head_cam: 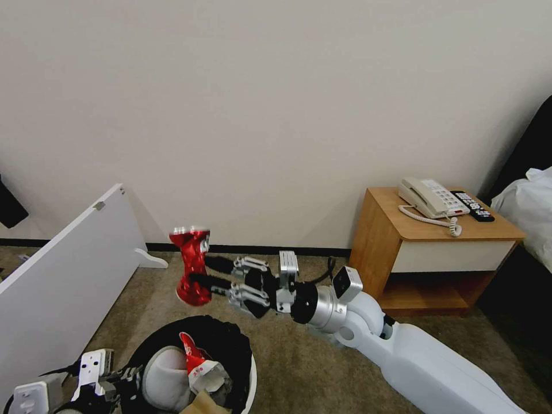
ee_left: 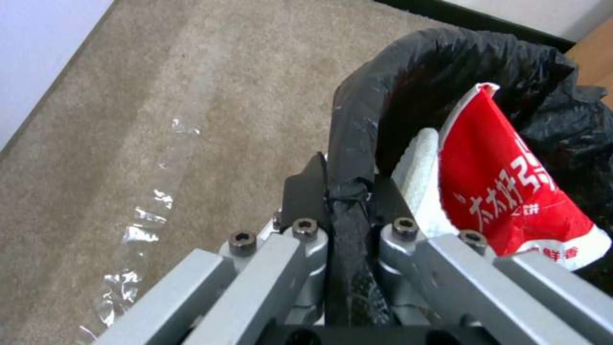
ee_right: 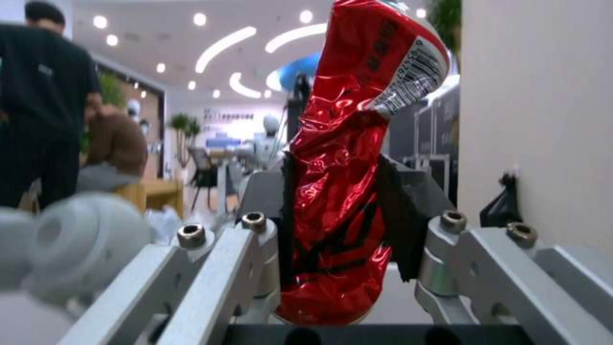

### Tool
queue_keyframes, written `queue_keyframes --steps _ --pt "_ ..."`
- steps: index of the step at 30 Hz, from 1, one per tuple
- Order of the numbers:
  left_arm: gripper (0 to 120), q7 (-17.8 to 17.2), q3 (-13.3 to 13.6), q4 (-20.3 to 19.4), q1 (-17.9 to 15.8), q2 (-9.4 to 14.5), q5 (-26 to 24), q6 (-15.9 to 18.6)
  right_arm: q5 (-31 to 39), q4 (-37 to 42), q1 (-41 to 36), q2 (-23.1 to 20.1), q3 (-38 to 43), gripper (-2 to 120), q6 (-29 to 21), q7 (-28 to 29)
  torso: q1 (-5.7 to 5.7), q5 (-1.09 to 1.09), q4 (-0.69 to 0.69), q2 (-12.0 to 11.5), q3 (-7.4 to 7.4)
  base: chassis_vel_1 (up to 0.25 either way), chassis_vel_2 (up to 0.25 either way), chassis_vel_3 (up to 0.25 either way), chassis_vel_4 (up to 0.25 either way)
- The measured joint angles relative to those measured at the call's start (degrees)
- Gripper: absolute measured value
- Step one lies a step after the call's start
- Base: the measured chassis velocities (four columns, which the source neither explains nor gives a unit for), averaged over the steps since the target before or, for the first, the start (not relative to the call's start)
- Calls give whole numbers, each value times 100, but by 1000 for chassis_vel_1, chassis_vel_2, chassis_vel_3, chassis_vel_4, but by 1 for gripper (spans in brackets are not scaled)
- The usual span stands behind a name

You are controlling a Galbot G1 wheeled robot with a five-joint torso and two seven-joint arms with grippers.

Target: Pick up the trash bin, then pick up the garbage from the floor and place it into the trash bin.

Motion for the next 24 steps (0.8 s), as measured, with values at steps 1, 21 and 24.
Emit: queue_keyframes --steps 1,21,24 --pt "4 0 0 0 -5 4 -3 0 -79 -62 -6 -29 -13 28 0 -91 0 0 0 0 0 0 0 0 0" --pt "4 0 6 0 -36 10 -16 0 -474 -458 6 -192 -505 28 -2 -828 0 0 1 0 0 0 0 0 0" --pt "4 0 8 0 -42 10 -24 0 -494 -545 39 -174 -626 28 -9 -947 0 0 1 0 0 0 0 0 0"
